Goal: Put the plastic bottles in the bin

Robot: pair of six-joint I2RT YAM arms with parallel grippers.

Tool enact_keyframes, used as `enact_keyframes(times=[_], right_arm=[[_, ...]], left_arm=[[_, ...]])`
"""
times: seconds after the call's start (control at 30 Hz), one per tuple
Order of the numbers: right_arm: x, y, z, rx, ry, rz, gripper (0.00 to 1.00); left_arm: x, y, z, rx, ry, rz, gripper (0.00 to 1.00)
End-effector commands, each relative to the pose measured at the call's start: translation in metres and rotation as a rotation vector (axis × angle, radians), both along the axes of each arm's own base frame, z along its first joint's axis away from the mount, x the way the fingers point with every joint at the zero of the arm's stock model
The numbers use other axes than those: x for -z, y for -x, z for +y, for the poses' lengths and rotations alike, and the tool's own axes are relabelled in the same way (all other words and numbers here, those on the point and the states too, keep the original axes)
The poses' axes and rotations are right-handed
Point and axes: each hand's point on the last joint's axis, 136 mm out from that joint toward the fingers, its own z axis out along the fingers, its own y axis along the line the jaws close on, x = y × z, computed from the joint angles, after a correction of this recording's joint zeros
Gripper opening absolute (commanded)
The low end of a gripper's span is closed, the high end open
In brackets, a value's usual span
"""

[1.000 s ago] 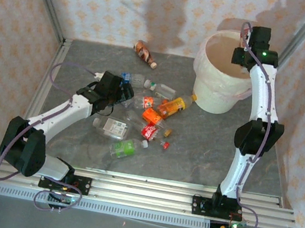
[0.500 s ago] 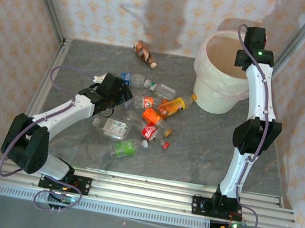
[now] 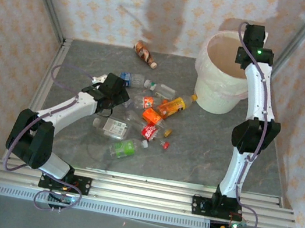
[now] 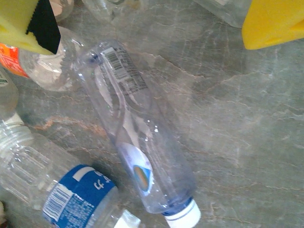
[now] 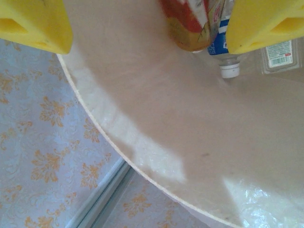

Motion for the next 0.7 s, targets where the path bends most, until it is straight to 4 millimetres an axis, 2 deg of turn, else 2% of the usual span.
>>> enact_keyframes(times=[0.0,0.2,0.33,0.47,0.67], right_arm=[[-0.029,0.01,0.007,0.02,-0.018,-0.073,0.86],[-0.06,0.015,0.023,-0.004,-0.077,-0.182,0.92],[-0.081,0.021,0.033,-0.038,-0.139,-0.261,0.98],[-0.096,0.031,0.044,-0.071,-0.208,-0.336,0.99],[-0.118,0.046,0.068,-0.181,-0.355,-0.461,0.99]], left_arm=[[-0.015,0.002,0.02,-0.08,-0.053,-0.029,1.0],[-0.007,0.017,0.031,-0.161,-0.04,0.015,1.0],[-0.006,0.039,0.04,-0.227,-0.037,0.076,1.0],[-0.007,0.065,0.047,-0.276,-0.036,0.132,1.0],[0.014,0.1,0.045,-0.348,0.06,0.193,1.0]])
